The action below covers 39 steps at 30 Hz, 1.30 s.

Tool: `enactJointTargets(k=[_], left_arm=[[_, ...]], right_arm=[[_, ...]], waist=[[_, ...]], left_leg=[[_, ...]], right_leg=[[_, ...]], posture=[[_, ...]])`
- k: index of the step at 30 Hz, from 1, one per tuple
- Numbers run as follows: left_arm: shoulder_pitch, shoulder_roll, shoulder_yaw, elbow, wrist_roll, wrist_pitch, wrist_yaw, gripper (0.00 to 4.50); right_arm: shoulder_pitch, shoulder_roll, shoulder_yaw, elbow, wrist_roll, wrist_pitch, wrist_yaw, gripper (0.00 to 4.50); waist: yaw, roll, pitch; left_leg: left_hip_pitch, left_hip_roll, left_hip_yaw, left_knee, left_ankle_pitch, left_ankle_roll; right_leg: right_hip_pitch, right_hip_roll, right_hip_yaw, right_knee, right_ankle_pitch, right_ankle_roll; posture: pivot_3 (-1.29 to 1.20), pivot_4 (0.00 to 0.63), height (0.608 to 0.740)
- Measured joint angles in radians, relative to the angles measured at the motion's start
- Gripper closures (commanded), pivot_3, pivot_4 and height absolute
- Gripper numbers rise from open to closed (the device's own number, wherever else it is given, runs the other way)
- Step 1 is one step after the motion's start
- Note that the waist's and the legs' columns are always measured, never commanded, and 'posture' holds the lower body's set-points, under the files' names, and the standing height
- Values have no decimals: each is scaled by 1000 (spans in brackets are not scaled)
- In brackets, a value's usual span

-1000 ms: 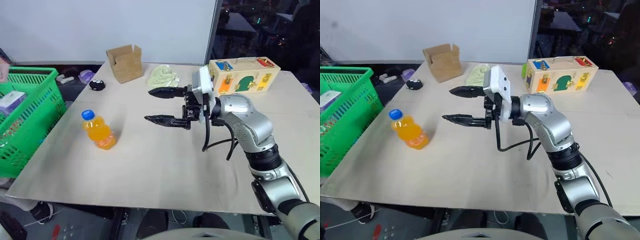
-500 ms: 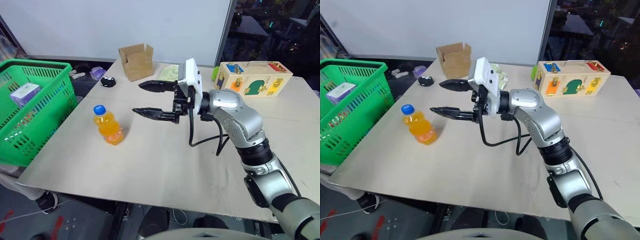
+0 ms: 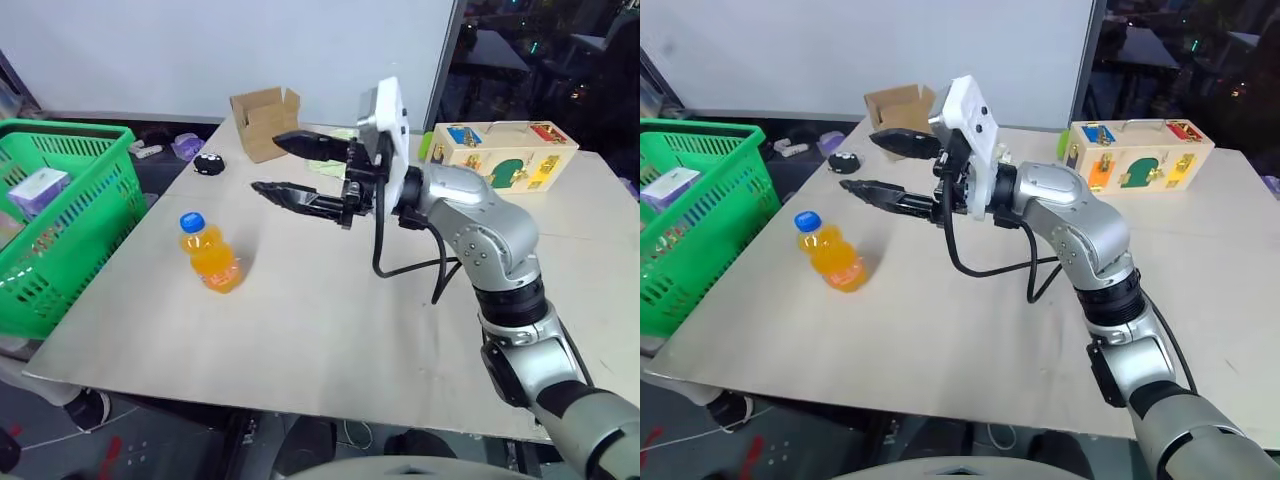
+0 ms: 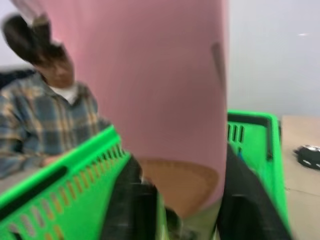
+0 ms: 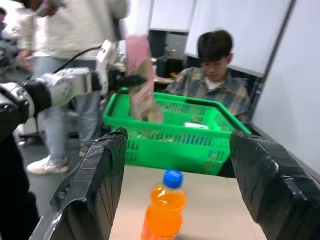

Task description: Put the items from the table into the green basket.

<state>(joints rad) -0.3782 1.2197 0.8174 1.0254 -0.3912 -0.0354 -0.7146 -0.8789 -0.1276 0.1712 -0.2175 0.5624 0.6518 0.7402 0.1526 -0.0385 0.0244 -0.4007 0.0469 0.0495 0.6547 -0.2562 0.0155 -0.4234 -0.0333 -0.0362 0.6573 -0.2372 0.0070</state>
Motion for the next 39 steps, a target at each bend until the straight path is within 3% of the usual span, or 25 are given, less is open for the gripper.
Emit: enactJointTargets(k=[1, 2, 3, 6, 10, 11, 12, 14, 16, 19, 22, 29, 39], left_arm=[[2, 6, 1, 6, -3, 1, -1, 876], [17, 10, 4, 10, -6, 6, -3, 752], [29, 10, 11, 8, -9, 7, -6, 244], [89, 4, 60, -21, -44, 30, -13, 244], [238, -99, 135, -352, -144, 153, -68, 244], [331, -171, 157, -599, -239, 281, -88, 244], [376, -200, 158, -710, -291, 350, -94, 244], [470, -254, 132, -999, -424, 526, -114, 244], [506, -266, 108, -1124, -464, 584, -115, 244], [575, -314, -26, -1309, -450, 612, -111, 244], [615, -359, -151, -1348, -358, 589, -99, 244], [576, -388, -259, -1311, -195, 531, -37, 113], [502, -452, -331, -1269, -138, 532, 28, 113]], right_arm=[[-4, 5, -7, -2, 6, 1, -6, 1025], [-9, 12, -17, -5, 16, 3, -11, 1025], [-11, 13, -19, -7, 19, 3, -13, 1025], [-11, 14, -21, -11, 31, 1, -14, 1025], [-9, 3, -22, -14, 35, -1, -10, 1025], [-4, -8, -23, -17, 35, -3, -7, 1025], [0, -13, -23, -17, 35, -3, -5, 1025], [11, -29, -18, -17, 31, -4, 0, 1025], [20, -48, -12, -18, 26, -8, 12, 1025], [48, -91, -1, -19, 0, -19, 31, 1025], [75, -135, 9, -31, -13, -22, 39, 1025], [114, -182, 8, -87, -19, -9, 16, 1025], [130, -204, 8, -121, -18, 13, -5, 1025]], waist=[[-4, 0, 0], [-6, 0, 0], [-9, 0, 0], [-18, 0, 0], [-21, 0, 0], [-24, 0, 0], [-26, 0, 0], [-29, -1, 0], [-29, 0, 0], [-29, 8, 1], [-32, 9, 2], [-50, 11, 2], [-75, 10, 1]], left_leg=[[0, 0, 0, 0, 0, 0], [1, 1, 0, -1, 0, 0], [1, 1, 0, -1, 0, 0], [1, 2, -1, -1, 0, 0], [2, 5, -2, -1, -1, -2], [2, 5, -1, -1, -2, -4], [2, 5, 0, -1, -2, -4], [2, 4, 0, -1, -2, -4], [3, 4, 0, -1, -2, -4], [4, 3, 0, -1, 0, 0], [5, 1, 0, -1, 1, 1], [5, 1, -1, -1, 1, 1], [5, 1, -1, 0, 1, 1]], right_leg=[[0, 0, 0, 0, 0, 0], [0, 0, 0, 0, 0, 0], [0, 0, 0, 1, 0, 0], [0, -2, 0, 1, 0, -1], [0, -7, 0, 1, -1, -1], [1, -9, 2, 1, 0, -2], [1, -12, 2, 1, 0, -1], [1, -13, 2, 1, 0, -2], [1, -12, 2, 2, -1, -2], [2, -9, 4, 3, -1, -2], [1, -1, 3, 3, -1, -2], [1, 2, 3, 4, -2, -3], [1, 1, 4, 4, -1, -3]], posture=[[281, 0, 740], [281, 0, 740], [281, 0, 740], [281, 0, 740], [292, 0, 740], [292, 0, 740], [292, 0, 740], [293, 0, 740], [268, 0, 740], [225, 0, 740], [198, 0, 740], [161, 0, 740], [147, 0, 740]])
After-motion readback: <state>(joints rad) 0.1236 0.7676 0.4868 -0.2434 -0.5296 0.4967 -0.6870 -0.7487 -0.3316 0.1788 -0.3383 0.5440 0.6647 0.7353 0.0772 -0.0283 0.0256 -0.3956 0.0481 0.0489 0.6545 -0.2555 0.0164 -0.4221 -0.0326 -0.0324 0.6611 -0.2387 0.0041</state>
